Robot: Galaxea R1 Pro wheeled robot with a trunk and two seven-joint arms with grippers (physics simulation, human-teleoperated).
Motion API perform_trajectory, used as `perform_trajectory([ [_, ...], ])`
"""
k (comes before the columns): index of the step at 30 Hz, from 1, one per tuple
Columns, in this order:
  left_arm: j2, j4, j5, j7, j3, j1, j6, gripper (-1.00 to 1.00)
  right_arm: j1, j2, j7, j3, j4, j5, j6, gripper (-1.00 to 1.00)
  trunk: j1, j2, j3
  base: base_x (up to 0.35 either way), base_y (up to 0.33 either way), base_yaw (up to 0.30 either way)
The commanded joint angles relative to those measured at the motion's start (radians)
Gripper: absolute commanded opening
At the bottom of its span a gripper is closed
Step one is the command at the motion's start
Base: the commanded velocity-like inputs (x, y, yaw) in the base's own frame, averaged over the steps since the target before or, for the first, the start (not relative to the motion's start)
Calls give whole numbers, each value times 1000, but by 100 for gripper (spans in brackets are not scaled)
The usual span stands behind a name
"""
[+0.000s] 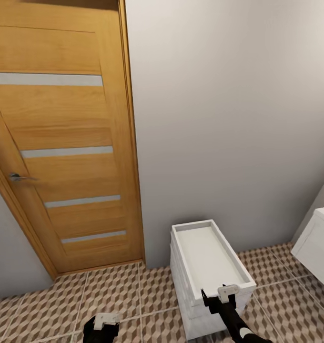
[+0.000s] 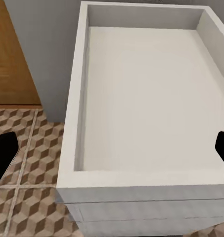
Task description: Take the four mousetraps from the cabinet in the bathroom and place them on the bathroom floor. Make sure all four end up on the same floor surface, and ensure that at least two of them are either under or directly next to the same bathroom sink.
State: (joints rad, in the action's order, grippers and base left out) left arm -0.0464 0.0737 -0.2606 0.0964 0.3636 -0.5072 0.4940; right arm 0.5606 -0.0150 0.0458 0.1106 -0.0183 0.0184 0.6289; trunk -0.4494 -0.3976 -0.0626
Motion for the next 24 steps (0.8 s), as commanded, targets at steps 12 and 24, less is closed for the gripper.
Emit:
perform_trajectory([
  [12,-1,5,-5,3,9,-2,6,100,1,0,0,3,1,2,3,100,-1,-2,-12,0,0,231],
  [24,-1,5,-5,3,8,-2,6,100,1,0,0,3,1,2,3,100,-1,-2,-21,0,0,231],
])
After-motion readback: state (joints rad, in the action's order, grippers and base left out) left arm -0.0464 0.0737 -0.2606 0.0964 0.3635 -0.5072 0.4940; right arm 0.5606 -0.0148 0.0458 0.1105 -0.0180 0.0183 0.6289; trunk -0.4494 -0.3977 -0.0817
